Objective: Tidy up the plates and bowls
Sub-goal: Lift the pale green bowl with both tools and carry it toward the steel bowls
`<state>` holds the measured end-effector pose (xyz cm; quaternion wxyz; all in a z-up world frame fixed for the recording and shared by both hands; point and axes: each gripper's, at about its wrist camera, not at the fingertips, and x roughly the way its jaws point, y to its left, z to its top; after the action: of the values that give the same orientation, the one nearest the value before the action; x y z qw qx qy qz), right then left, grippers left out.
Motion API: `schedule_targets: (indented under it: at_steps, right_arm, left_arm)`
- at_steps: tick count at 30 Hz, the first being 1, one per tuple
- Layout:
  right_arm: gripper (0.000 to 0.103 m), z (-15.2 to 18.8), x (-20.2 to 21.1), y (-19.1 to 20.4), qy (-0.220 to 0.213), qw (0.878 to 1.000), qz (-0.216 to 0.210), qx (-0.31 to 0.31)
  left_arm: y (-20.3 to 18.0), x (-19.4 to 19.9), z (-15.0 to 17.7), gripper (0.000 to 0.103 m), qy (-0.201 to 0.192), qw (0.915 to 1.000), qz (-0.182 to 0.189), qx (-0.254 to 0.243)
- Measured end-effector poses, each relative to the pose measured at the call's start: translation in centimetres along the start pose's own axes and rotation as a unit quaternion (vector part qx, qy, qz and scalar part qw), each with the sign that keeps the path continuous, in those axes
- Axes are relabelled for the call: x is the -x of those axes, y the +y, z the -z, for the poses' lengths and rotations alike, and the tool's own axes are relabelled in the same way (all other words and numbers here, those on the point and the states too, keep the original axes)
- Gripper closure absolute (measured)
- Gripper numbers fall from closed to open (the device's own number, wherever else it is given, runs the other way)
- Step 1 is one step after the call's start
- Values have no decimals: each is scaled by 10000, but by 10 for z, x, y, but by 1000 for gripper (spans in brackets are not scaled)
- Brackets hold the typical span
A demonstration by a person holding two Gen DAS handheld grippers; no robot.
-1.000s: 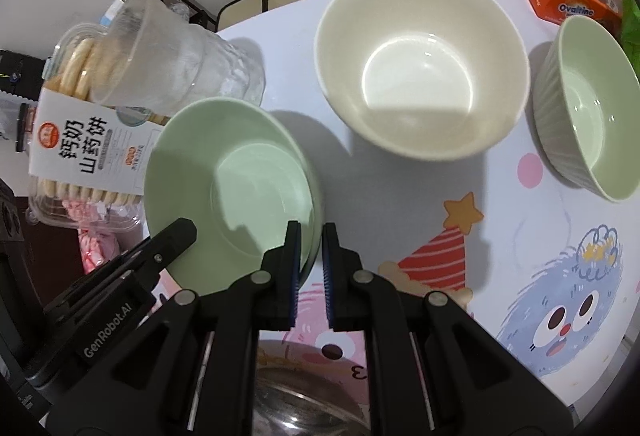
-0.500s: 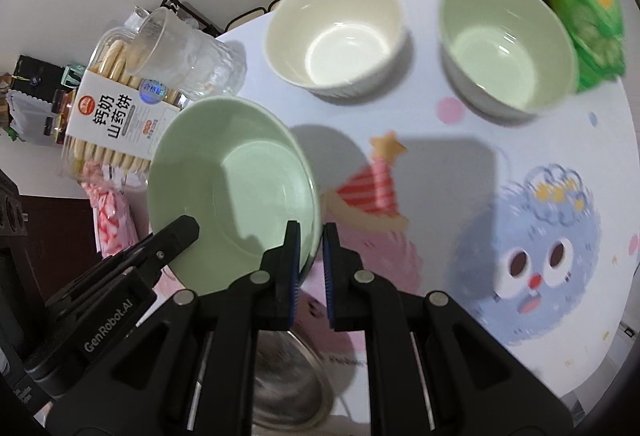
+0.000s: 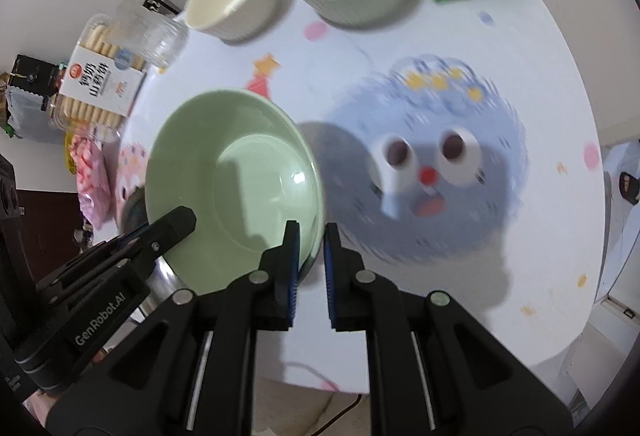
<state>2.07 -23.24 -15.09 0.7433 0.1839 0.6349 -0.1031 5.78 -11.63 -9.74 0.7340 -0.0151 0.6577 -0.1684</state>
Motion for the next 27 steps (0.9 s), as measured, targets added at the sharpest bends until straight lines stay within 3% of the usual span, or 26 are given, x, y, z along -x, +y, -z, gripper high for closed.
schedule_targets:
  at_steps: [12,27]
  right_arm:
    - [89,35,-12,-38,280,9995,151,-15]
    - [87,36,-17,-43,386,9992,108,-42]
  left_arm:
    - [-18,-38,39,93,494,9987,-47,-141]
    - [-27,-40,42,90,436,9983,-153,-367]
